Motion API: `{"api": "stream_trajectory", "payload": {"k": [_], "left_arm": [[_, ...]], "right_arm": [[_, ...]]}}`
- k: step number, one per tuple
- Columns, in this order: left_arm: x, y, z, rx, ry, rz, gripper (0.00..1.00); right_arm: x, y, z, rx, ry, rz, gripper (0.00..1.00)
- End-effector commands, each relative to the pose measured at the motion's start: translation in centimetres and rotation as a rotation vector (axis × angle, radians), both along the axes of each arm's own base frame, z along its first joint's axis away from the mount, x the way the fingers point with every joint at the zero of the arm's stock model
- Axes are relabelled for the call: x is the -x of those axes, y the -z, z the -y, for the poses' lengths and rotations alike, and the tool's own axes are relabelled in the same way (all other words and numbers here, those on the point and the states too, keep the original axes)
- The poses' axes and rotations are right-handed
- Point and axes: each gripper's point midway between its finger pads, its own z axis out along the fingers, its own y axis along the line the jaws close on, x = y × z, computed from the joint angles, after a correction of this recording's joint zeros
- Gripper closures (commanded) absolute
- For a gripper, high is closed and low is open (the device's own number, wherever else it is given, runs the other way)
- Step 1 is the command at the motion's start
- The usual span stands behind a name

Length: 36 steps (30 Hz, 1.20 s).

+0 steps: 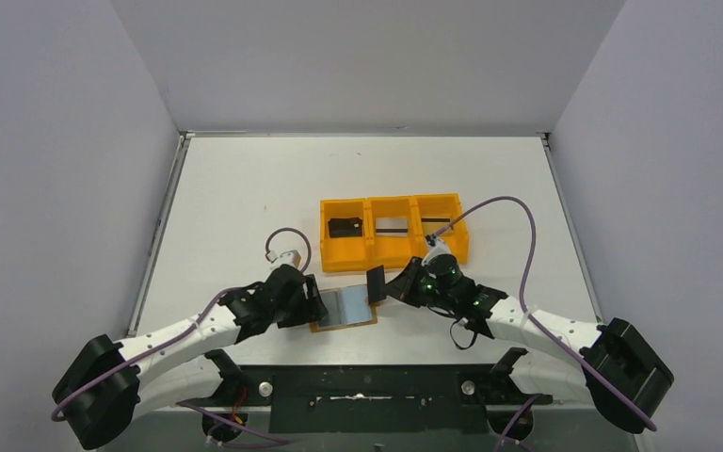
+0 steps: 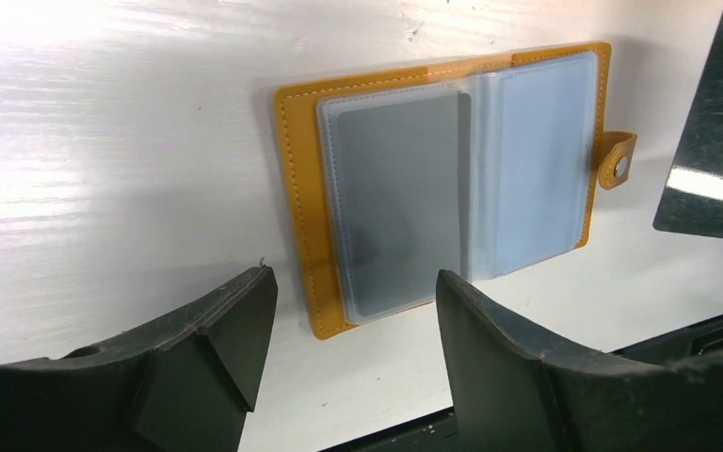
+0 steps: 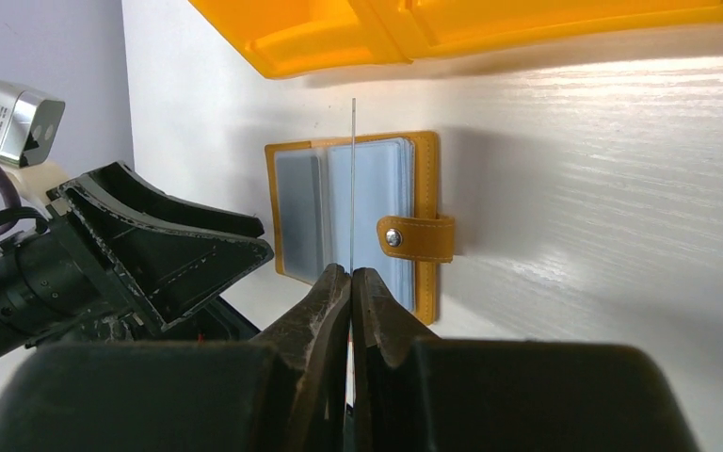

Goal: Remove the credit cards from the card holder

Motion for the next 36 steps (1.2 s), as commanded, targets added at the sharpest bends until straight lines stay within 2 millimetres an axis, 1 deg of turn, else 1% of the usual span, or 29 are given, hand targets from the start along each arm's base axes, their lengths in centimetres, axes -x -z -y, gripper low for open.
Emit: {"api": "stream_trajectory", "payload": {"k": [1, 6, 9, 12, 14, 19, 20, 25, 28, 31, 34, 36], "left_arm": [[-1.4, -2.1, -0.5, 0.000, -0.052, 0.067, 0.37], [-2.0, -4.0, -1.6, 0.002, -0.110, 0.131, 0.36], [-2.3, -4.9, -2.5, -0.001, -0.142, 0.166, 0.34], [-2.4, -5.8, -3.3, -0.002, -0.176, 0.198, 0.32], [-2.6, -6.3, -3.9, -0.002, -0.196, 0.218, 0.31], [-2.6, -6.9, -5.0, -0.001, -0.240, 0.244, 0.28], [-2.5, -7.0, -5.1, 0.001, -0.243, 0.246, 0.28], [-2.3, -7.3, -5.3, 0.024, -0.255, 0.255, 0.27], [-2.4, -7.5, -5.4, 0.033, -0.266, 0.263, 0.27], [-2.4, -7.8, -5.6, 0.042, -0.279, 0.271, 0.27], [-2.3, -8.1, -5.7, 0.050, -0.286, 0.272, 0.27], [-2.3, -8.1, -5.7, 0.061, -0.290, 0.275, 0.27]], "right_arm": [[-1.7, -2.9, -0.5, -0.013, 0.017, 0.087, 1.00], [-2.6, -3.8, -0.1, 0.025, 0.044, 0.116, 1.00], [-3.3, -4.8, -0.1, 0.058, 0.034, 0.159, 1.00], [-4.4, -6.2, -0.4, 0.114, 0.004, 0.236, 1.00], [-5.6, -7.3, -0.5, 0.181, -0.029, 0.312, 1.00], [-8.9, -10.5, -1.8, 0.391, -0.180, 0.592, 1.00], [-9.4, -10.6, -2.2, 0.432, -0.222, 0.641, 1.00], [-10.4, -11.1, -4.3, 0.699, -0.450, 0.902, 1.00], [-10.7, -10.5, -5.6, 0.870, -0.598, 1.057, 1.00], [-11.7, -9.6, -6.4, 0.975, -0.691, 1.136, 1.00], [-12.6, -8.2, -6.4, 1.090, -0.797, 1.181, 1.00], [-12.9, -8.0, -6.7, 1.117, -0.838, 1.219, 1.00]]}}
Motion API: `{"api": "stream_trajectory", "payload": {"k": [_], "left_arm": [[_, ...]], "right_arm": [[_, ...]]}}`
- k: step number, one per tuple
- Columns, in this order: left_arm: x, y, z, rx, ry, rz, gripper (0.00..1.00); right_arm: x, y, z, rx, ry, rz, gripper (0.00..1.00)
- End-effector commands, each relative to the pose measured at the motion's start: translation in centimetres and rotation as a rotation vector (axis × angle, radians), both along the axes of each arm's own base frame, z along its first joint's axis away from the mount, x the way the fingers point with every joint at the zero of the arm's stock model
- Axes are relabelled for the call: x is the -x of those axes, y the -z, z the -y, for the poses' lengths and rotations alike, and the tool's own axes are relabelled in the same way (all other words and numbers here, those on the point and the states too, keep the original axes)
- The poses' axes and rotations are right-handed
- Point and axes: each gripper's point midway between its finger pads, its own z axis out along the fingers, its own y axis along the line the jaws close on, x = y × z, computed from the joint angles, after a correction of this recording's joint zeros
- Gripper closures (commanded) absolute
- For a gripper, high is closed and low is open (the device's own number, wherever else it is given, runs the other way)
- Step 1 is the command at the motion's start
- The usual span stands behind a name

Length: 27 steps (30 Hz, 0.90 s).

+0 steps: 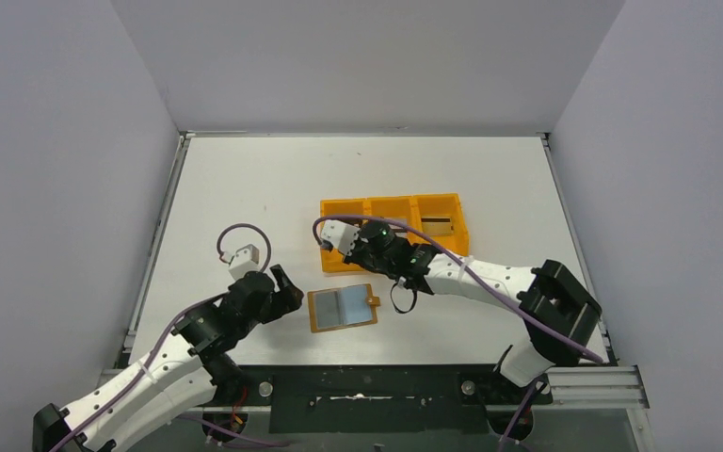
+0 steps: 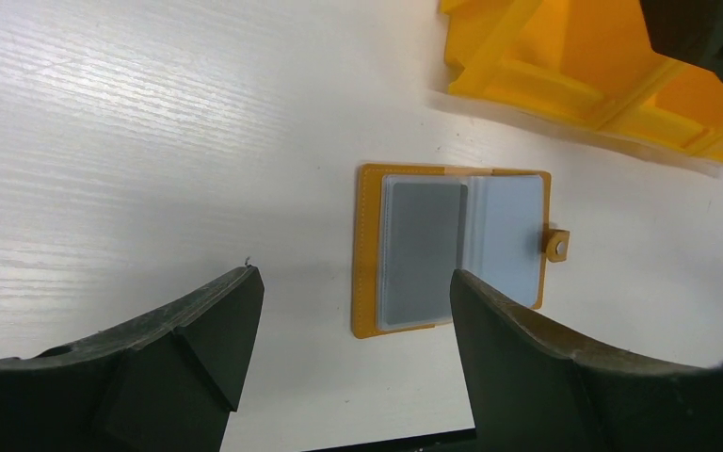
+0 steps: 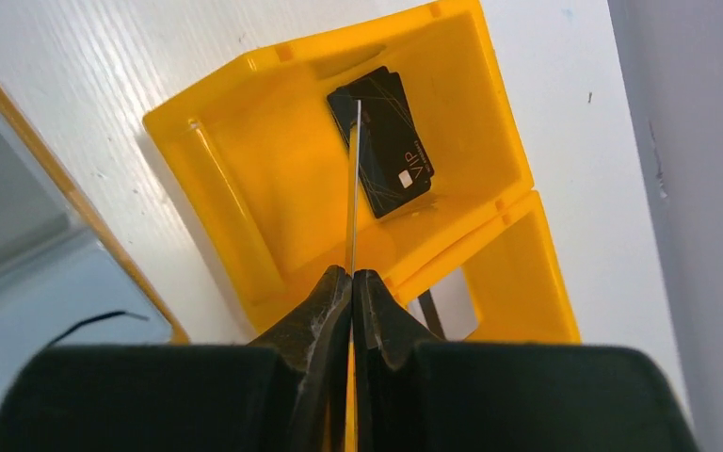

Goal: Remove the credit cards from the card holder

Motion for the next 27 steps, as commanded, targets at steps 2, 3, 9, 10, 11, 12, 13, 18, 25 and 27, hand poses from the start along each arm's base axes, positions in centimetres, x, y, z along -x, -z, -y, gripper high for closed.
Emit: {"api": "stream_trajectory", "payload": {"k": [2, 3, 9, 10, 11, 12, 13, 18, 25, 27], "left_arm": [[-0.8, -2.1, 0.0, 0.054, -0.042, 0.054, 0.27], [-0.8, -2.2, 0.0, 0.057, -0.044, 0.057, 0.27], [-0.8, -2.5, -0.2, 0.063, -0.053, 0.069, 0.27], [-0.8, -2.5, -0.2, 0.064, -0.054, 0.069, 0.27], [-0.8, -2.5, -0.2, 0.065, -0.053, 0.068, 0.27], [-0.8, -2.5, -0.2, 0.066, -0.054, 0.067, 0.27], [-0.7, -2.5, -0.2, 0.066, -0.055, 0.066, 0.27], [-0.7, -2.7, -0.2, 0.077, -0.057, 0.069, 0.27], [-0.7, -3.1, -0.3, 0.088, -0.065, 0.078, 0.27], [-0.7, -3.2, -0.3, 0.091, -0.065, 0.080, 0.27]], "right_arm": [[-3.1, -2.7, -0.9, 0.144, -0.141, 0.238, 1.00], [-3.1, -2.4, -1.0, 0.170, -0.166, 0.239, 1.00], [-4.0, -1.1, -2.0, 0.232, -0.234, 0.261, 1.00], [-4.2, -0.9, -2.1, 0.246, -0.240, 0.265, 1.00], [-4.6, -0.7, -2.1, 0.259, -0.243, 0.270, 1.00], [-4.9, -0.4, -2.1, 0.273, -0.247, 0.272, 1.00], [-5.3, -0.1, -2.1, 0.289, -0.252, 0.274, 1.00], [-7.1, 0.9, -2.5, 0.334, -0.279, 0.279, 1.00], [-9.3, 2.6, -2.7, 0.376, -0.285, 0.286, 1.00], [-9.8, 3.1, -2.5, 0.384, -0.280, 0.282, 1.00]]}}
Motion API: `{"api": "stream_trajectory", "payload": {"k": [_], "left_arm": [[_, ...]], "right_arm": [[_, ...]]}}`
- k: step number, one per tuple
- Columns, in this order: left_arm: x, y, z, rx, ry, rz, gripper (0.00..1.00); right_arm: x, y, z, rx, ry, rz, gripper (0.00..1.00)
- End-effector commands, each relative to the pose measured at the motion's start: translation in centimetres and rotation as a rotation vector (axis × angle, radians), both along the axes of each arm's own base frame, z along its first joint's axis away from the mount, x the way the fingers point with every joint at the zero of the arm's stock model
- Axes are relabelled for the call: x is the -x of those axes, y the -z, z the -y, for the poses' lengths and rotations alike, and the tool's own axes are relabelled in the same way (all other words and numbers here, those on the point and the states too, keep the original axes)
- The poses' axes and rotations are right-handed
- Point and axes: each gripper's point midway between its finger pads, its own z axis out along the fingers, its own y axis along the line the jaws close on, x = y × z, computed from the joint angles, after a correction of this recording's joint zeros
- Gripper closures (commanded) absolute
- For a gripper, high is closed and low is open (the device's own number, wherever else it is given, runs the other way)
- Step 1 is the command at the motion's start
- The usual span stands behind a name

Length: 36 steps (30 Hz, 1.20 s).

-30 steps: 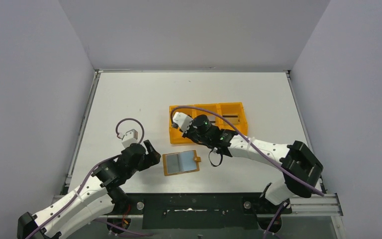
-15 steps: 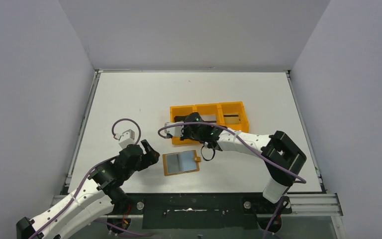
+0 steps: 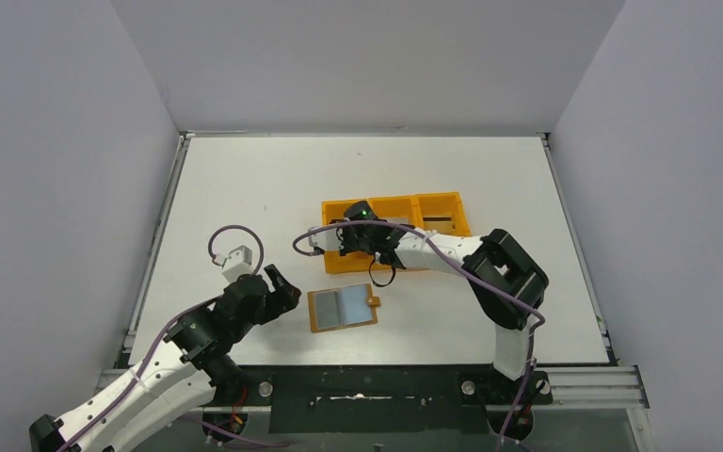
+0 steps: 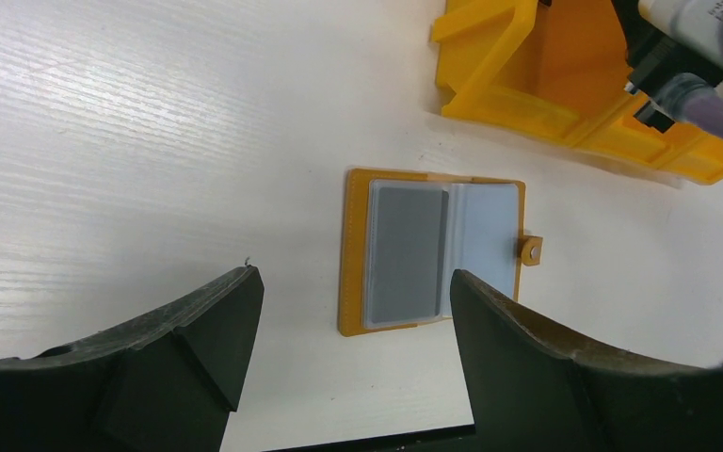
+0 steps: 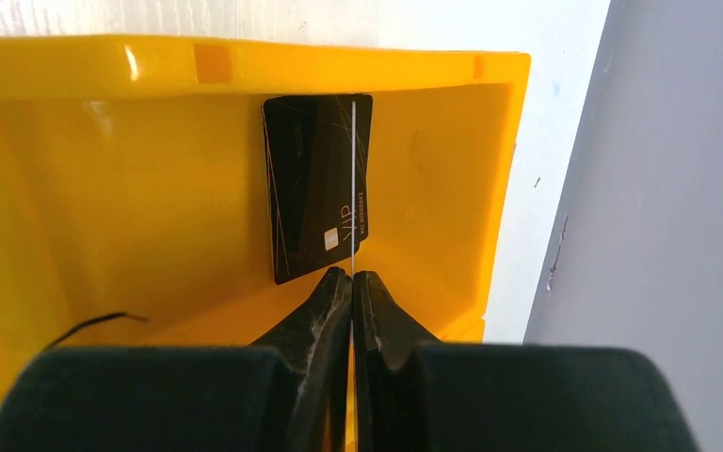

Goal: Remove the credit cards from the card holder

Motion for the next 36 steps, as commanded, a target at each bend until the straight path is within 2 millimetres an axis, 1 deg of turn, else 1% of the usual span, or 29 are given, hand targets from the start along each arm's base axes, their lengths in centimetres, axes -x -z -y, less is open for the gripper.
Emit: {"api": "stream_trajectory", "payload": {"k": [1, 4, 6, 8, 11, 13, 18, 24, 27, 29, 31, 34, 36], "left_arm": [[-0.8, -2.1, 0.0, 0.037, -0.029, 0.051, 0.27], [-0.8, -2.0, 0.0, 0.036, -0.029, 0.049, 0.27], [-0.8, -1.9, 0.0, 0.035, -0.030, 0.047, 0.27], [-0.8, -1.8, 0.0, 0.033, -0.029, 0.044, 0.27], [-0.8, -1.8, 0.1, 0.033, -0.028, 0.043, 0.27], [-0.8, -1.8, 0.1, 0.035, -0.028, 0.042, 0.27], [-0.8, -1.6, 0.1, 0.033, -0.027, 0.038, 0.27], [-0.7, -1.3, 0.2, 0.027, -0.022, 0.028, 0.27], [-0.7, -1.2, 0.3, 0.030, -0.018, 0.024, 0.27], [-0.6, -1.2, 0.4, 0.033, -0.015, 0.022, 0.27], [-0.6, -1.1, 0.4, 0.033, -0.015, 0.021, 0.27], [-0.7, -1.0, 0.4, 0.030, -0.018, 0.017, 0.27], [-0.7, -0.9, 0.3, 0.026, -0.025, 0.014, 0.27]], "right_arm": [[-2.3, -1.6, -1.0, -0.026, -0.013, 0.073, 1.00], [-2.9, -1.0, -1.0, -0.024, -0.003, 0.079, 0.99], [-3.1, -0.8, -1.2, -0.028, -0.003, 0.081, 0.94], [-3.3, -0.4, -1.3, -0.026, -0.003, 0.073, 0.92], [-3.3, -0.2, -1.3, -0.028, -0.002, 0.063, 0.81], [-3.4, -0.3, -1.1, -0.035, 0.005, 0.060, 0.78], [-3.4, -1.5, -0.7, -0.077, 0.020, 0.056, 0.63], [-3.1, -3.2, -0.9, -0.151, 0.036, 0.040, 0.59], [-3.1, -4.6, -1.0, -0.215, 0.066, 0.042, 0.59], [-2.9, -6.3, -1.0, -0.294, 0.102, 0.044, 0.57], [-2.7, -8.6, -0.9, -0.379, 0.150, 0.046, 0.55], [-1.6, -11.7, -0.5, -0.545, 0.247, 0.001, 0.53], [-0.5, -13.1, -0.1, -0.665, 0.326, -0.053, 0.49]]}}
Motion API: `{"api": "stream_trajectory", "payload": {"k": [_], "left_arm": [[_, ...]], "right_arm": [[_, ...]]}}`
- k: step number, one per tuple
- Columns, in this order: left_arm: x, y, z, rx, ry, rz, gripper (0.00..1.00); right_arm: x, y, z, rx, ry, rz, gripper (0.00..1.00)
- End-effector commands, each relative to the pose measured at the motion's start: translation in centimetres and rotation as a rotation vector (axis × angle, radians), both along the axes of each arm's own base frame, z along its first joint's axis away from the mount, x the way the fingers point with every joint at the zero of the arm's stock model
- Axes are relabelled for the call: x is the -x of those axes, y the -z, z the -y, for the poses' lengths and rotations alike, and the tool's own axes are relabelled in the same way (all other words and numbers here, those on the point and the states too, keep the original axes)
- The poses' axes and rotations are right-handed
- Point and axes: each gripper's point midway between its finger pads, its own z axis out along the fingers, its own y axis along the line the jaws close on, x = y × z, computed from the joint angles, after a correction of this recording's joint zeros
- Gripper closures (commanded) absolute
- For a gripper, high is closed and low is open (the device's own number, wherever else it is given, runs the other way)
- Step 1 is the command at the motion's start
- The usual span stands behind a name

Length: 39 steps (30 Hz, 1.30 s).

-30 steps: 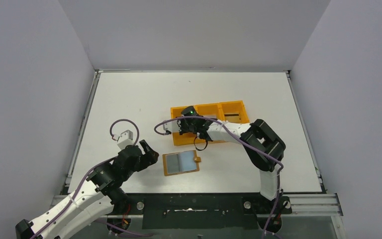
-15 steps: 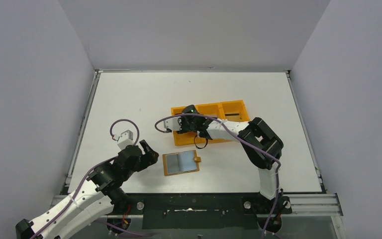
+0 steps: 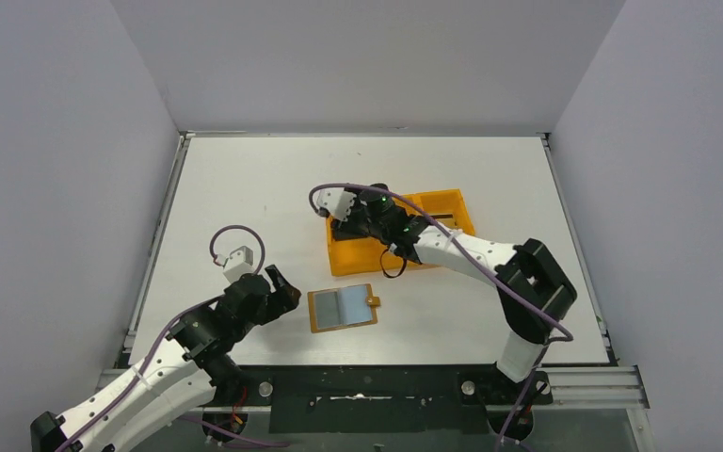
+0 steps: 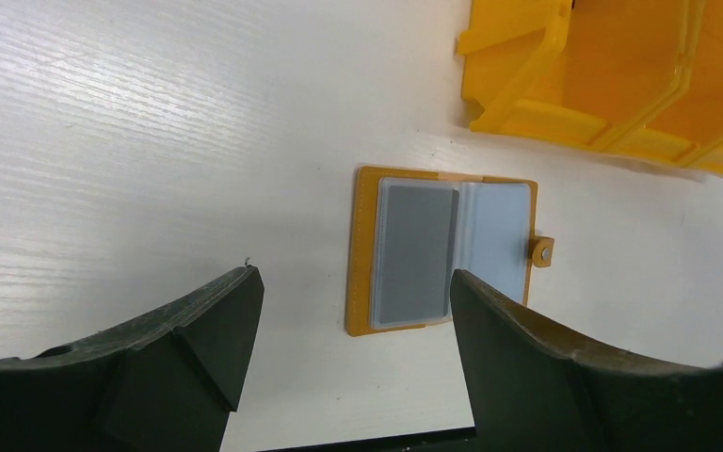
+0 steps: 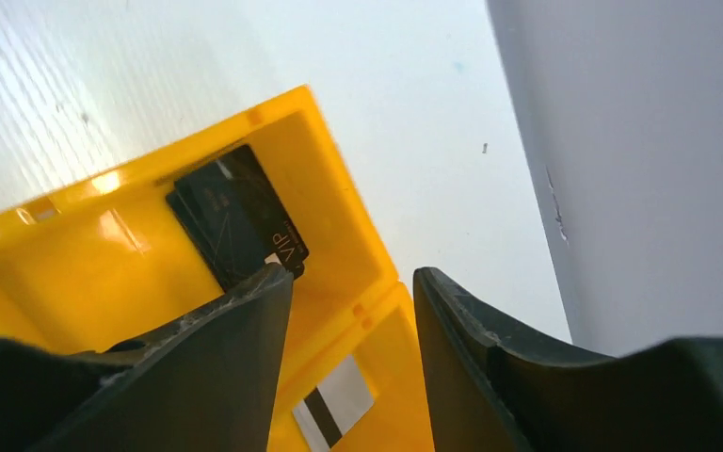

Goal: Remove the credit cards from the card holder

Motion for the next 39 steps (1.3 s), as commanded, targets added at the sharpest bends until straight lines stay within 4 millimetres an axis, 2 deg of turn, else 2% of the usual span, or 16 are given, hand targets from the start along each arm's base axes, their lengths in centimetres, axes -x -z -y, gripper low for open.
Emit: {"api": "stream_trajectory", "payload": {"k": [1, 3, 5, 8, 10, 12, 15, 18, 22, 25, 32, 39], "left_arm": [[-0.8, -1.2, 0.3, 0.035, -0.028, 0.027, 0.27], [-0.8, -0.8, -0.1, 0.024, -0.055, 0.015, 0.27], [-0.9, -0.5, -0.7, 0.007, -0.090, 0.004, 0.27], [-1.0, -0.2, -1.7, -0.021, -0.151, -0.012, 0.27], [-1.0, -0.1, -2.2, -0.038, -0.184, -0.015, 0.27], [-1.1, -0.1, -2.7, -0.051, -0.212, -0.012, 0.27], [-1.3, -0.4, -3.5, -0.063, -0.250, -0.003, 0.27], [-1.2, -0.5, -4.0, -0.066, -0.281, 0.001, 0.27], [-1.1, -0.7, -4.2, -0.048, -0.288, 0.010, 0.27], [-1.1, -0.7, -4.0, -0.032, -0.284, 0.017, 0.27], [-1.0, -0.3, -3.7, -0.025, -0.267, 0.005, 0.28], [-1.0, -0.2, -3.4, -0.023, -0.255, 0.002, 0.28]], "right_arm": [[1.6, -8.8, 0.0, -0.426, 0.204, -0.033, 0.46], [3.1, -9.1, 0.3, -0.555, 0.332, -0.140, 0.44], [5.1, -8.1, 0.3, -0.657, 0.486, -0.320, 0.44], [8.7, -5.1, -0.9, -0.739, 0.636, -0.601, 0.49], [10.9, -3.5, -1.5, -0.774, 0.728, -0.644, 0.50], [13.2, -2.2, -2.9, -0.767, 0.748, -0.658, 0.48], [14.9, 0.5, -3.5, -0.719, 0.863, -0.687, 0.48], [16.4, 2.8, -4.0, -0.667, 0.903, -0.708, 0.50], [18.1, 4.9, -4.3, -0.600, 0.934, -0.714, 0.50], [18.6, 6.1, -4.8, -0.562, 0.930, -0.734, 0.51], [18.9, 6.9, -6.1, -0.511, 0.906, -0.739, 0.55], [19.4, 8.8, -5.9, -0.441, 0.936, -0.739, 0.63]]}}
